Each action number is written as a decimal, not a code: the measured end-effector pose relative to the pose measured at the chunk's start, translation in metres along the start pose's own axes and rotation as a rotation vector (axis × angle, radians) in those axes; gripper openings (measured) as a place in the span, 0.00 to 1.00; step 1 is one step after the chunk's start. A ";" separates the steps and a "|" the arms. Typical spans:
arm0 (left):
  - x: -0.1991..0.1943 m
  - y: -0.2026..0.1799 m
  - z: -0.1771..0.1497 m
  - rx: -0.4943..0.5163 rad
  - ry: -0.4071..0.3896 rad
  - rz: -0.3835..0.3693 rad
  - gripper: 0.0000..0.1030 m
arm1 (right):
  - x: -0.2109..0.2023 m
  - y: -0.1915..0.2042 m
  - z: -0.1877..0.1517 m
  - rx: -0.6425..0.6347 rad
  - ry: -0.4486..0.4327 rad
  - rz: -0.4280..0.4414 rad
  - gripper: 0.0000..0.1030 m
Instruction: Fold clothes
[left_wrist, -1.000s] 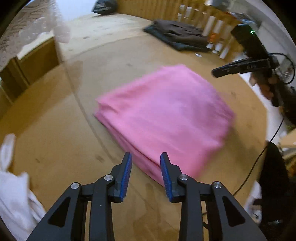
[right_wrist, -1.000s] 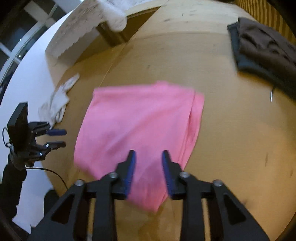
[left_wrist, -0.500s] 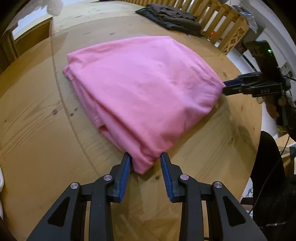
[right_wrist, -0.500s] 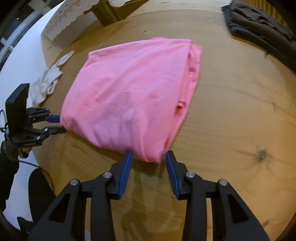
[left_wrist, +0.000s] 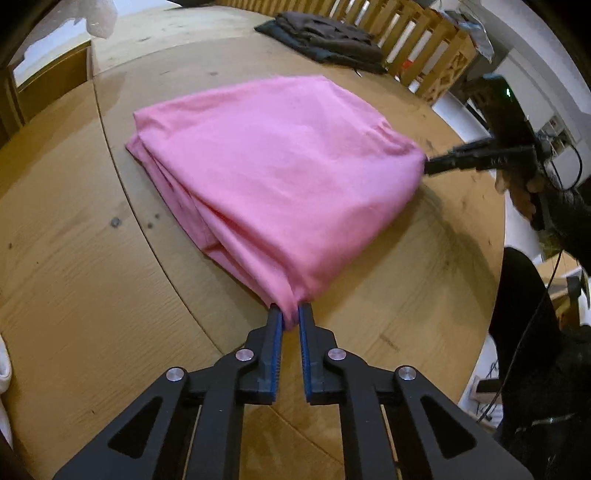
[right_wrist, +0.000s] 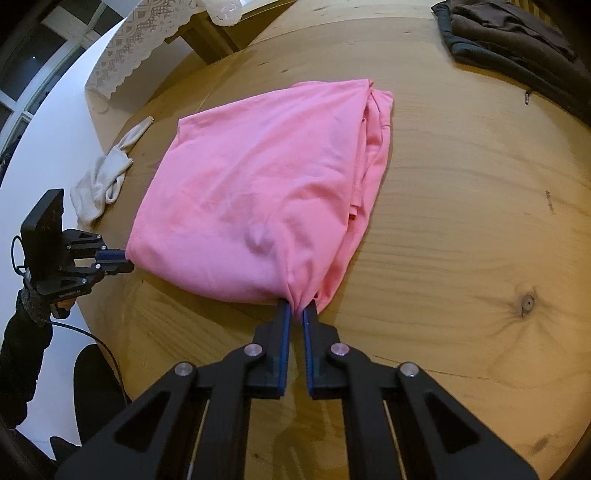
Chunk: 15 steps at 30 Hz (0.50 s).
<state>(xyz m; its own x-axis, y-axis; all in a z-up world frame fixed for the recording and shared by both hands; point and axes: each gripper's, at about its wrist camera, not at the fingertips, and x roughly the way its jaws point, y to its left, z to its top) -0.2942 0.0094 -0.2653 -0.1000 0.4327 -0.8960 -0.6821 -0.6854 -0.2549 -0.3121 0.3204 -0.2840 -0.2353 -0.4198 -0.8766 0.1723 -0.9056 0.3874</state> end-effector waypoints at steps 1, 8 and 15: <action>0.002 0.000 -0.002 0.006 0.008 0.008 0.07 | 0.000 0.000 -0.001 0.000 0.001 -0.003 0.07; 0.001 0.008 -0.014 -0.026 -0.008 0.005 0.07 | 0.009 0.004 0.002 0.004 0.021 -0.013 0.07; -0.013 0.006 -0.018 0.004 -0.034 0.018 0.02 | -0.001 -0.004 -0.001 0.016 0.015 -0.014 0.07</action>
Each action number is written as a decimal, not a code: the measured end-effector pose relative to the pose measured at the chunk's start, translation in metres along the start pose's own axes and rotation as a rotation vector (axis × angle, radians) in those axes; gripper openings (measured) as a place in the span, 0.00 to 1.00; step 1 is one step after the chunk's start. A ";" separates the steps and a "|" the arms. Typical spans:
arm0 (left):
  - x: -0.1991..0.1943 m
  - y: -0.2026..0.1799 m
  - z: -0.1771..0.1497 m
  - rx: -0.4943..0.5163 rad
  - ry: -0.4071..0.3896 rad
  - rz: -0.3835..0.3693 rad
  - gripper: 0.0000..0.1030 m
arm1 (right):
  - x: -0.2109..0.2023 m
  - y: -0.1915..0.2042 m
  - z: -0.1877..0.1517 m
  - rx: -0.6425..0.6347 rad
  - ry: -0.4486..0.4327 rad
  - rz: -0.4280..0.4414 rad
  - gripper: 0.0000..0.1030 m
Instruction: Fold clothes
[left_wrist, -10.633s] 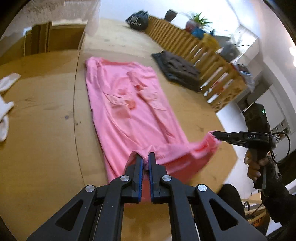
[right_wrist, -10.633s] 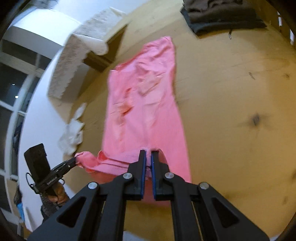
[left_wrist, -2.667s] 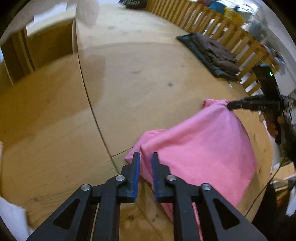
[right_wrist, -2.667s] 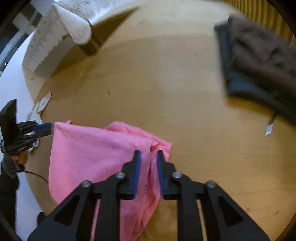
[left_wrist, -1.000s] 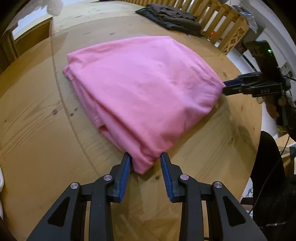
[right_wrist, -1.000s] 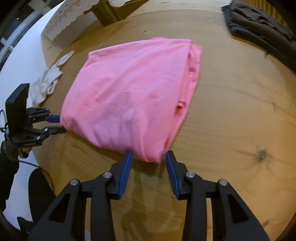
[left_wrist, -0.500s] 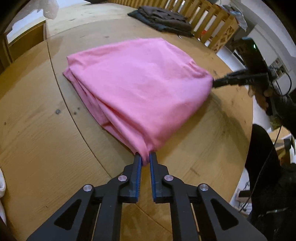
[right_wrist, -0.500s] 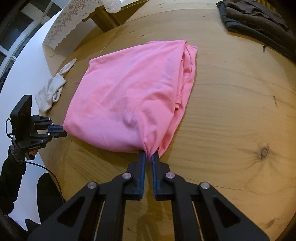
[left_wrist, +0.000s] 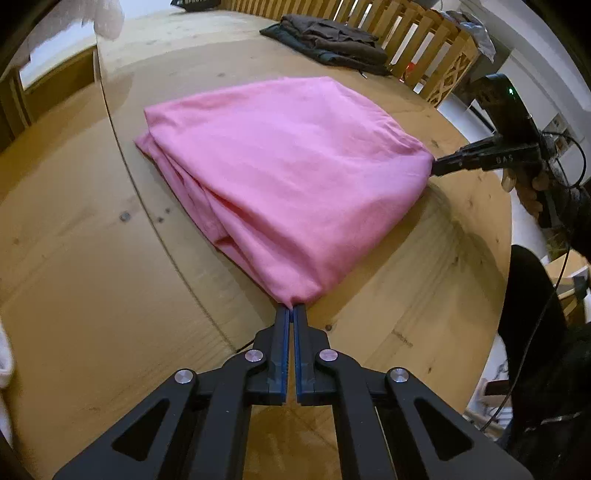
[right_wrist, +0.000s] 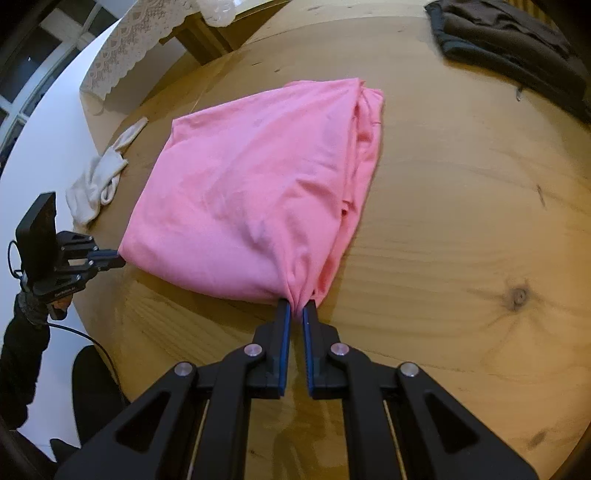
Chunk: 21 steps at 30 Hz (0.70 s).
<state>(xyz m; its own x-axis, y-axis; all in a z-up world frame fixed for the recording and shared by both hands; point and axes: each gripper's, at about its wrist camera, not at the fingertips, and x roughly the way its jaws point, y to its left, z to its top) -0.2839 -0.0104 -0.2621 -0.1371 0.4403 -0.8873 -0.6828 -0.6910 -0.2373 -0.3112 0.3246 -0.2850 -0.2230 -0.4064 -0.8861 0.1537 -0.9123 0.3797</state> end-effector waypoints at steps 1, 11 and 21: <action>-0.001 0.001 -0.003 0.000 0.012 -0.007 0.02 | 0.002 -0.002 -0.001 0.000 0.026 -0.009 0.07; -0.007 0.015 0.004 -0.045 0.010 0.000 0.25 | -0.005 -0.007 0.001 0.051 -0.008 0.016 0.39; 0.000 0.019 0.013 -0.066 0.016 0.005 0.02 | 0.009 0.003 0.000 -0.007 -0.005 0.025 0.07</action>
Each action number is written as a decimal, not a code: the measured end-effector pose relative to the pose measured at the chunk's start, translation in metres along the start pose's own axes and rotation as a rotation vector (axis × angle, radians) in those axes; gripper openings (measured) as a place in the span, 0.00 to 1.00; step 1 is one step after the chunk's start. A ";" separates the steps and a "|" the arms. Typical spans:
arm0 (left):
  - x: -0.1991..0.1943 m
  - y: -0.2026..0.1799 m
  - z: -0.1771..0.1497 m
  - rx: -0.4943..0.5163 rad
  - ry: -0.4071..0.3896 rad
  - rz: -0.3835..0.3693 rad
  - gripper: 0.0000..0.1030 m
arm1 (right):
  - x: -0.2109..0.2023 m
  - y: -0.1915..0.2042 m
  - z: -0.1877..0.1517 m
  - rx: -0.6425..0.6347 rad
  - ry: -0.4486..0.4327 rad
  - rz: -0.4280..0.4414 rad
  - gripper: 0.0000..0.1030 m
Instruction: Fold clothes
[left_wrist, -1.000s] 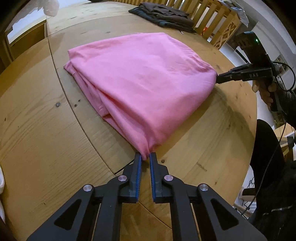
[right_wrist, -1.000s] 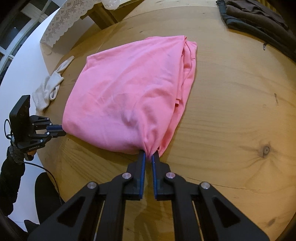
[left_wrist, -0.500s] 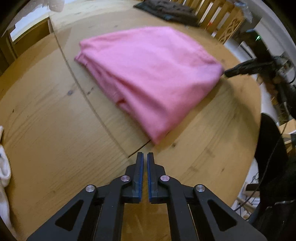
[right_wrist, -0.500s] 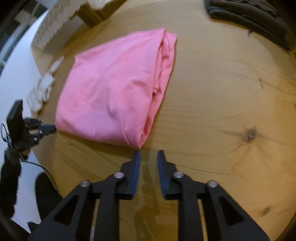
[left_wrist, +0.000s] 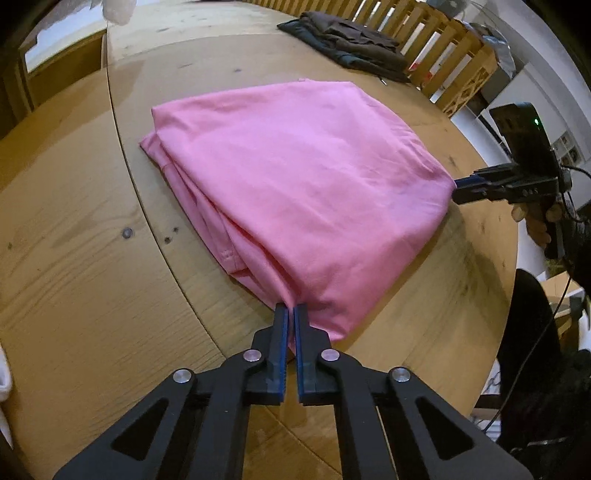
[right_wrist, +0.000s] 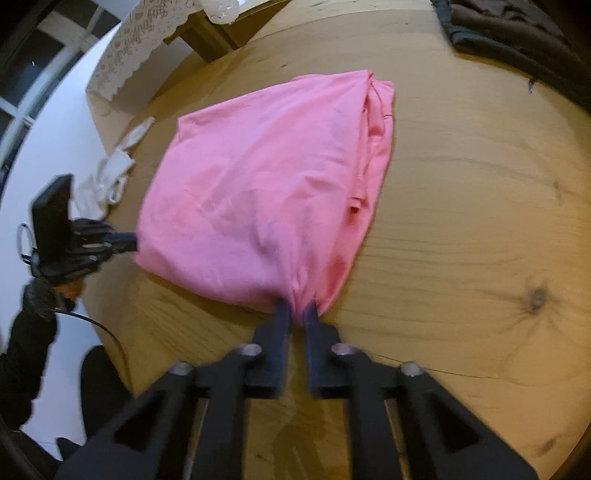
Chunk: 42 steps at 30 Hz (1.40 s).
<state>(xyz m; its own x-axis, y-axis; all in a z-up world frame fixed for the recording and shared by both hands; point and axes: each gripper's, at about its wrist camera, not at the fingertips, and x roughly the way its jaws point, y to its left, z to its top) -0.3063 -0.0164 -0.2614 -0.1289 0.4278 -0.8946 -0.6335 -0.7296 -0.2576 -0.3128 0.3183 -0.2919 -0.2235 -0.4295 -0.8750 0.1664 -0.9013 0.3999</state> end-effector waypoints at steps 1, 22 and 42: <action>-0.004 -0.001 -0.001 0.008 -0.006 0.009 0.02 | -0.001 0.000 0.000 -0.010 -0.003 -0.028 0.07; -0.003 -0.001 -0.006 0.039 0.021 0.000 0.00 | 0.000 -0.009 0.021 -0.026 0.048 -0.030 0.03; 0.007 -0.003 0.005 -0.028 0.011 0.049 0.00 | -0.001 -0.013 0.013 -0.046 0.081 -0.119 0.03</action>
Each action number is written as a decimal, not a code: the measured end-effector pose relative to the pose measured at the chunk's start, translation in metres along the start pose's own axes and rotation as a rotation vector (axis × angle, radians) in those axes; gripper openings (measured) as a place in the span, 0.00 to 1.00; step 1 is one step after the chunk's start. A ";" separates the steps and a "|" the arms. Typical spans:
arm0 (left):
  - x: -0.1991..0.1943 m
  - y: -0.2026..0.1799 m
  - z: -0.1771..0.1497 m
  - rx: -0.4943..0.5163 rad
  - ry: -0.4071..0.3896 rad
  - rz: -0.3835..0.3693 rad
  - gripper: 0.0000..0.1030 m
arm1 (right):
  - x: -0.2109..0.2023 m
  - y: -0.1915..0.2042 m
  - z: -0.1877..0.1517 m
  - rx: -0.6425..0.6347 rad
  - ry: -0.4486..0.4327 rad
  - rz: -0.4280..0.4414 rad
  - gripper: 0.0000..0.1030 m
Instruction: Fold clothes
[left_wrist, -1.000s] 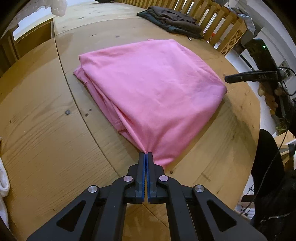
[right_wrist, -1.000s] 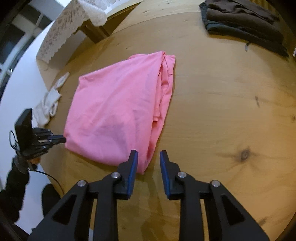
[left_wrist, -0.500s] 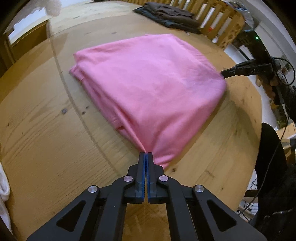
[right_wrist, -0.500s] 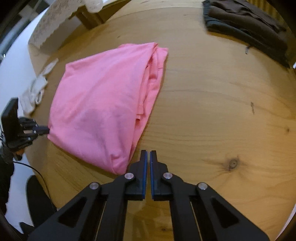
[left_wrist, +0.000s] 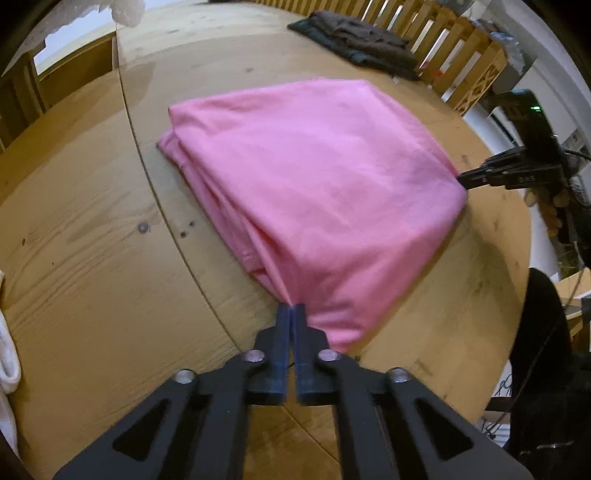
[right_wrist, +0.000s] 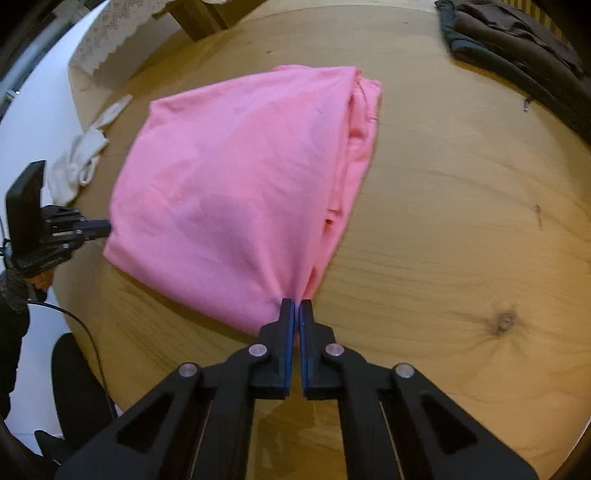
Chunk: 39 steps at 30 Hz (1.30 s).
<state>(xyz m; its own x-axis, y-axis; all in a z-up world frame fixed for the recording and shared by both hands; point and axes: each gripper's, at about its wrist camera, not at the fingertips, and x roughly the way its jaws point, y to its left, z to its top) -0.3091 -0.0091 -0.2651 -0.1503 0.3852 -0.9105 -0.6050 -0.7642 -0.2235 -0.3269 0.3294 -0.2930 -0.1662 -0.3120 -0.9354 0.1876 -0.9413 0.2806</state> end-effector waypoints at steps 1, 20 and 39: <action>-0.002 0.000 -0.002 -0.004 -0.002 -0.001 0.00 | -0.004 -0.003 0.000 0.009 -0.008 -0.017 0.03; -0.001 0.005 0.022 -0.020 -0.037 -0.009 0.23 | 0.002 0.006 0.034 0.000 -0.037 0.005 0.03; 0.012 -0.008 0.028 0.020 -0.064 0.054 0.06 | -0.019 0.021 0.034 -0.058 -0.136 -0.085 0.25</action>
<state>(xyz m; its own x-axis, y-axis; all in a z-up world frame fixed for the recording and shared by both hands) -0.3275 0.0164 -0.2643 -0.2323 0.3761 -0.8970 -0.6101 -0.7746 -0.1667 -0.3526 0.3109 -0.2624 -0.3129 -0.2502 -0.9162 0.2224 -0.9572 0.1854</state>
